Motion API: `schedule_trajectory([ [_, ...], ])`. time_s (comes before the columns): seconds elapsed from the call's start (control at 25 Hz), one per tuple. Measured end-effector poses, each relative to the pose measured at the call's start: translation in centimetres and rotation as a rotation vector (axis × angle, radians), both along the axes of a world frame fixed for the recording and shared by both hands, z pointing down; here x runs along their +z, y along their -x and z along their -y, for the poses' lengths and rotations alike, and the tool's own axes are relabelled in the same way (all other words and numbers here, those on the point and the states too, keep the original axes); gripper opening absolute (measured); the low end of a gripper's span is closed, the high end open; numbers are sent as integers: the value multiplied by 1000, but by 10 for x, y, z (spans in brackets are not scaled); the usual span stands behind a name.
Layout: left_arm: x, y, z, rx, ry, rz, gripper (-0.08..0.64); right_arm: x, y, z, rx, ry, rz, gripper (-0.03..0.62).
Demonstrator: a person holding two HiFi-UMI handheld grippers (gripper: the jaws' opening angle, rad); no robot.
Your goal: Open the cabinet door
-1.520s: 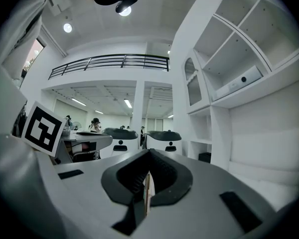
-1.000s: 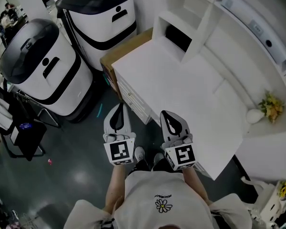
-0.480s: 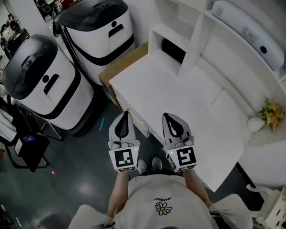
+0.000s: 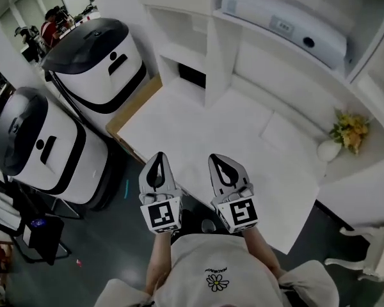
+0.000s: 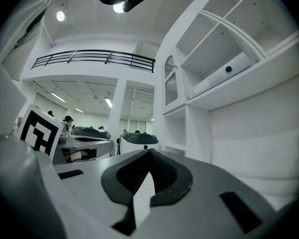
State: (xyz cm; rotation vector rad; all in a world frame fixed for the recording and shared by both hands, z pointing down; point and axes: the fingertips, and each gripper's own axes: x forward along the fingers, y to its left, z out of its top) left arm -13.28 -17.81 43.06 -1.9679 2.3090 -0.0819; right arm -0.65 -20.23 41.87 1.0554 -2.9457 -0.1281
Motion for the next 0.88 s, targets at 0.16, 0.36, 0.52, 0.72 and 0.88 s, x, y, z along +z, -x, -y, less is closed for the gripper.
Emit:
schedule_trajectory([
  [0.16,-1,-24,28,83,10,-3,6,-3,-29,17,96,3,22,0],
  [0.36,-9,-51,64,196,-2,5,6,-10,-61,38,228,-19,45,0],
  [0.52,-18,-59,71,269,-6,17,6,-11,-71,44,312,-20,53,0],
  [0.72,-20,-47,72,308,-2,5,6,-7,-59,44,364,2,59,0],
  [0.88,-22,-35,73,313,-2,-5,6,-9,-45,44,373,-6,49,0],
])
